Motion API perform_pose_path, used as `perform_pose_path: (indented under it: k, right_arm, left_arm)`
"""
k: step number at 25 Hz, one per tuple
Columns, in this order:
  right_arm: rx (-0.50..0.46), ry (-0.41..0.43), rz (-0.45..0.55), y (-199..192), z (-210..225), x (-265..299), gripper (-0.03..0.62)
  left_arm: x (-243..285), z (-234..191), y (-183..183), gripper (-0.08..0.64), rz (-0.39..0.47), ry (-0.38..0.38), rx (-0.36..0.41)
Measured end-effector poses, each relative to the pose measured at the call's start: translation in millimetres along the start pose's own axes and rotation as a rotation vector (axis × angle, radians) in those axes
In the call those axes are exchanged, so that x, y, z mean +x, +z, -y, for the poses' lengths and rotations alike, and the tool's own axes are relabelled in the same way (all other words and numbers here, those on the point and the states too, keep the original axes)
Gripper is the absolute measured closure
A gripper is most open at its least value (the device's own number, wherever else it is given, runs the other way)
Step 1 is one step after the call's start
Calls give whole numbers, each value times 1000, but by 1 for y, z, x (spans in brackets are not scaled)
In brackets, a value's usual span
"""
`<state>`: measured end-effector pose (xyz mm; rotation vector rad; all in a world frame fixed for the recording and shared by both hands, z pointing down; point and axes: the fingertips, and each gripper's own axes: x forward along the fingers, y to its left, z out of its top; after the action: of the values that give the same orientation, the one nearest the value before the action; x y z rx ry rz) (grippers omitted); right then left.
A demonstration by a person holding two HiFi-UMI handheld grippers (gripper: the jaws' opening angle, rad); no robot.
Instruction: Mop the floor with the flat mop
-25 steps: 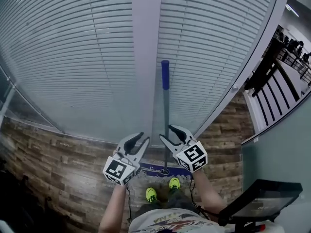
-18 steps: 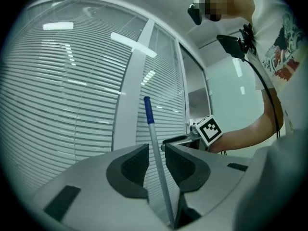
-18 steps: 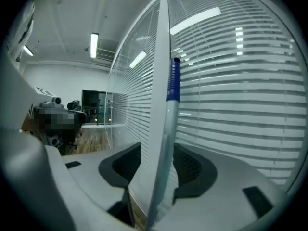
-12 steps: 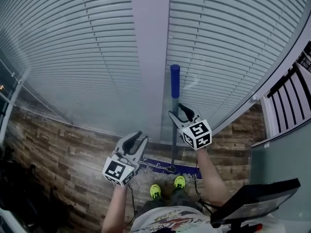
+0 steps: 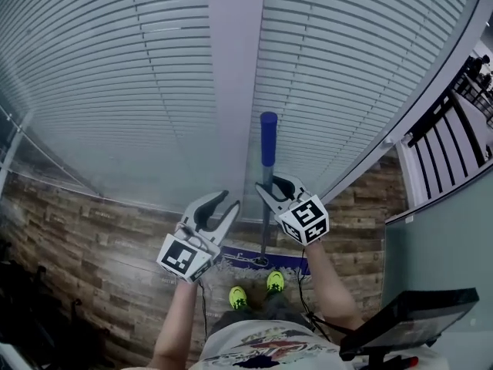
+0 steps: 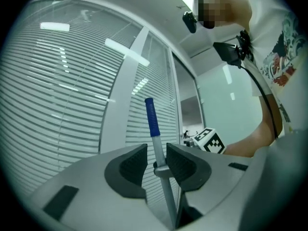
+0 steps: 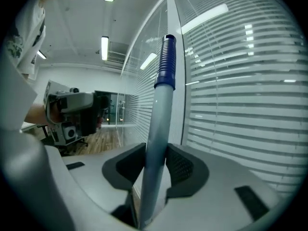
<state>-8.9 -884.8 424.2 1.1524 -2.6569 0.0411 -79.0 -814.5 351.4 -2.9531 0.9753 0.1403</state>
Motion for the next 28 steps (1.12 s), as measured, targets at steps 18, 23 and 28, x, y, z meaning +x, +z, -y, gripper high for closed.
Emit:
perform_pose_path:
  k: [18,23,28]
  right_arm:
    - [-14,181,112,-43,-152,-229,471]
    - [-23,309,146,-64,-185,-316,472]
    - [6,360,134,-87,-219,-376,471]
  left_arm:
    - [-11,263,80,328,161,-294,216]
    - [-27,373,81,329,150,-398,262]
    - [-54,456,70,404,106,-416,265]
